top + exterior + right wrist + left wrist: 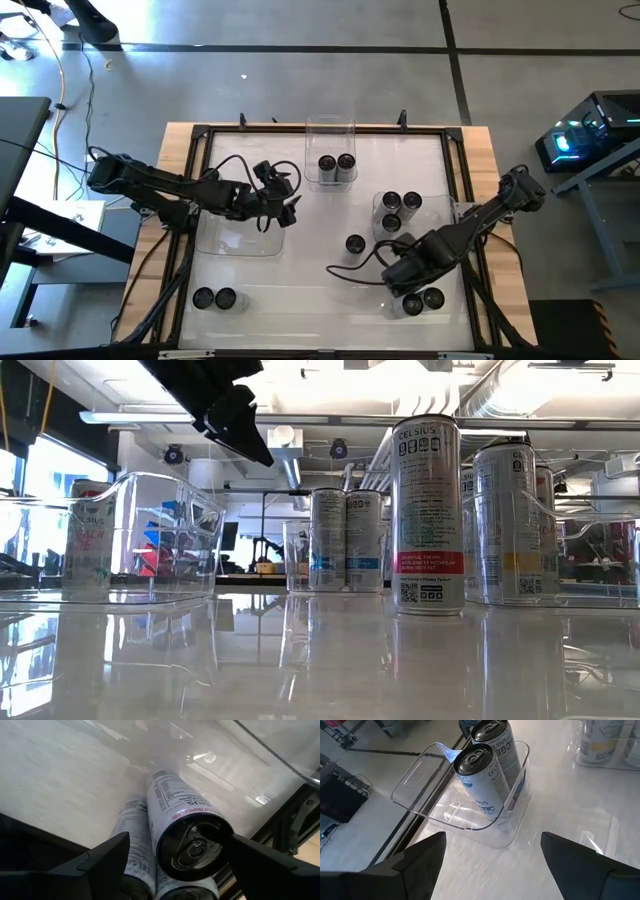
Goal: Sort soda cans
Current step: Put the white-yellow soda can into the bottom right transparent bin
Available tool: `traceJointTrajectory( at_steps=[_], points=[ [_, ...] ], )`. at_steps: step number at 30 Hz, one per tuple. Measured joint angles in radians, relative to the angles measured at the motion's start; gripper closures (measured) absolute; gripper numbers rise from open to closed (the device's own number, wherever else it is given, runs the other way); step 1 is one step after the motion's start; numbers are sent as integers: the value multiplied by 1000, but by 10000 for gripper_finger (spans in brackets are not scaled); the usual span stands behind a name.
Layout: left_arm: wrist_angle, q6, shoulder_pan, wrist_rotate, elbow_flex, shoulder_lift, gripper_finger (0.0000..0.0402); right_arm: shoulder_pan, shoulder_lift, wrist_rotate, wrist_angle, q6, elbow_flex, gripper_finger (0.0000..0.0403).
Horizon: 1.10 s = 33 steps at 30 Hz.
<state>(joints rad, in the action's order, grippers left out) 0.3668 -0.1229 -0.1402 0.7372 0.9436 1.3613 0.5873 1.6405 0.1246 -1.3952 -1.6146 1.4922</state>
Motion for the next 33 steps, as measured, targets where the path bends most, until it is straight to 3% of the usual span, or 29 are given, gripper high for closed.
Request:
traceJointTrajectory(
  at_steps=[12,20,24,33],
  points=[
    [1,-6,0,0,0,0,80,0,1,24,33,1,19,87],
    [2,-15,0,-1,0,0,80,2,2,-44,-48,-5,87,87],
    [8,-19,0,-1,0,0,80,2,1,0,-71,-7,50,87],
    [15,-26,-4,-2,0,0,80,2,1,50,62,-3,-43,87]
  ],
)
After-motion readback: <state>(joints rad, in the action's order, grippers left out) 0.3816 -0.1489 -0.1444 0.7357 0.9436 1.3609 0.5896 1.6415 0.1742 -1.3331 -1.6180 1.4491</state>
